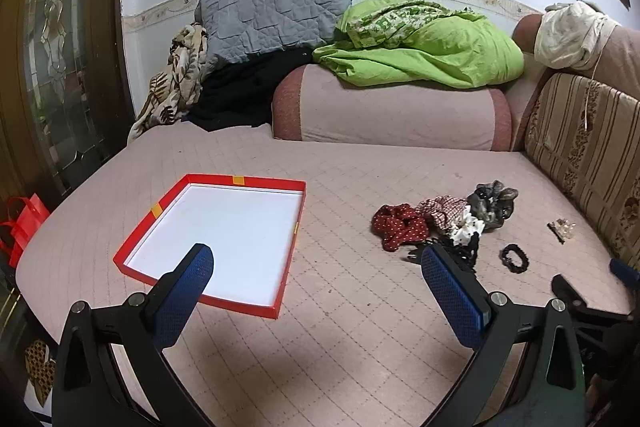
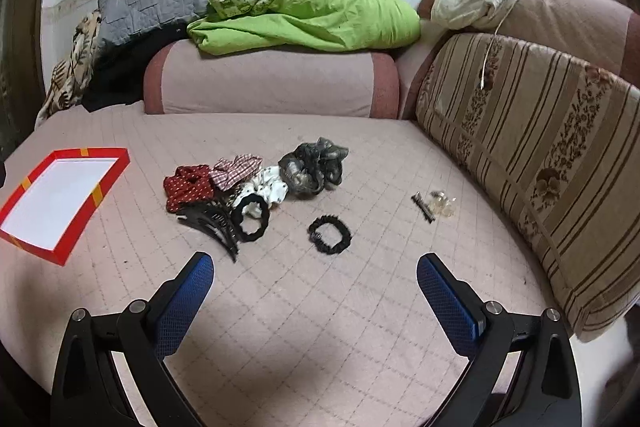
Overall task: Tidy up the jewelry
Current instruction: 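Move both tools toward the pile of hair accessories beside the tray, then grasp the red polka-dot scrunchie with left tool while right tool grasps grey sheer scrunchie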
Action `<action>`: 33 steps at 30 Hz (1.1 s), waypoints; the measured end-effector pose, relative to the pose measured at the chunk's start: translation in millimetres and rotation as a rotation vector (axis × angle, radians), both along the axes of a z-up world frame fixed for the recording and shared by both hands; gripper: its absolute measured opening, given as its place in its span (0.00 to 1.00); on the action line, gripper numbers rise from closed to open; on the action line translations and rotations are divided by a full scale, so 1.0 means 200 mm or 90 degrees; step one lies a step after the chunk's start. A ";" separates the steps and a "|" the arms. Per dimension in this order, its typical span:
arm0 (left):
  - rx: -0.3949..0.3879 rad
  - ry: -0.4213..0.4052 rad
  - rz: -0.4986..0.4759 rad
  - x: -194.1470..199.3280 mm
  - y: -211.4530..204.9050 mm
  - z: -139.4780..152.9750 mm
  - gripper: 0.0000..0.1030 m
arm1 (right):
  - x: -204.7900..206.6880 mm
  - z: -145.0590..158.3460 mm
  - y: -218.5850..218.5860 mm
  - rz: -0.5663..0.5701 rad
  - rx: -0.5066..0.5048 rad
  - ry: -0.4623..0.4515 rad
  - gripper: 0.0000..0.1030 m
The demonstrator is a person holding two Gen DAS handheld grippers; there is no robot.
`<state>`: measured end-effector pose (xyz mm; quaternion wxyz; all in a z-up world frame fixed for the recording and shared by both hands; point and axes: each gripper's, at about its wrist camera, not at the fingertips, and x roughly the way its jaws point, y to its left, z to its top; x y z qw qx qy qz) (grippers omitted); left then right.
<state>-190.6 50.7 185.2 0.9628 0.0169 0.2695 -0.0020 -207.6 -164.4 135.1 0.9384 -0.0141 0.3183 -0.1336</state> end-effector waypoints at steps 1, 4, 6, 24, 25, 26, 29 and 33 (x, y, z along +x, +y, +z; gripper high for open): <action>0.004 -0.003 0.003 0.01 0.00 0.00 1.00 | 0.00 0.01 0.00 0.004 -0.002 -0.008 1.00; 0.010 -0.016 0.013 0.02 0.01 -0.01 1.00 | 0.03 0.02 -0.03 0.026 0.019 -0.022 1.00; 0.009 -0.014 0.018 0.04 0.03 -0.02 1.00 | 0.07 -0.01 -0.08 0.031 0.060 -0.006 0.99; -0.033 0.125 0.017 0.47 0.21 -0.12 1.00 | 0.42 -0.14 -0.46 0.001 0.133 0.112 0.98; -0.039 0.139 0.011 0.50 0.20 -0.14 1.00 | 0.45 -0.15 -0.47 0.008 0.142 0.113 0.98; -0.047 0.157 0.002 0.55 0.19 -0.16 1.00 | 0.49 -0.17 -0.47 0.017 0.152 0.117 0.98; -0.068 0.197 -0.022 0.67 0.13 -0.23 1.00 | 0.59 -0.22 -0.48 0.028 0.169 0.121 0.94; -0.071 0.235 -0.064 0.84 -0.01 -0.33 1.00 | 0.69 -0.29 -0.49 0.056 0.205 0.124 0.84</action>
